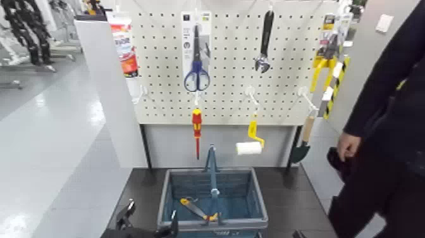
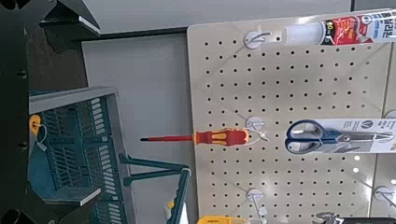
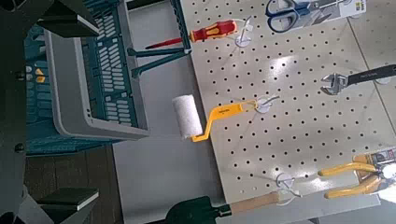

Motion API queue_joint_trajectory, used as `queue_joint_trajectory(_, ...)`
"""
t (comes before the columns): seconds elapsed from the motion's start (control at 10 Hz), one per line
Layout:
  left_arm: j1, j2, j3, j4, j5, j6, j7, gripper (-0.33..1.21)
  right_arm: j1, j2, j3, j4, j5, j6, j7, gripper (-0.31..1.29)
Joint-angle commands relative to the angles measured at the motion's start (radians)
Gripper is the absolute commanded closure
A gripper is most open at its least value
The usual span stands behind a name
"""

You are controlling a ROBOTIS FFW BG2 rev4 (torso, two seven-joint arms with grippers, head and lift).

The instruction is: Put the black wrench into the crate.

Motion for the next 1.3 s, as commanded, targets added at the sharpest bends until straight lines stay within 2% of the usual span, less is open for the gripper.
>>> queue_joint_trajectory(0.1,0.004,-0.011,0.006,-0.010,-0.020,0.010,0.001,0.11,-0.002,0.009,0.000,0.000,-0.002,0.002,0.003,0.10)
queue_joint_trajectory(1.0,0.004,-0.008,0.000,-0.002,-0.017,0.007,-0.007,0.10,-0.002,0.009,-0.006,-0.005,-0.001,0.013,0.018,0.10)
queue_joint_trajectory(1.1,0.004,-0.008,0.000,-0.002,-0.019,0.010,-0.007,0.10,-0.005,0.009,-0.023,-0.011,0.019,0.016,0.034,0.10)
queue_joint_trajectory(1.2,0.004,-0.008,0.000,-0.003,-0.019,0.011,-0.009,0.11,-0.002,0.008,-0.052,-0.048,0.061,0.053,0.054,0.10)
queue_joint_trajectory(1.3,0.004,-0.008,-0.001,-0.003,-0.019,0.013,-0.009,0.11,-0.005,0.005,-0.070,-0.066,0.065,0.068,0.069,0.10)
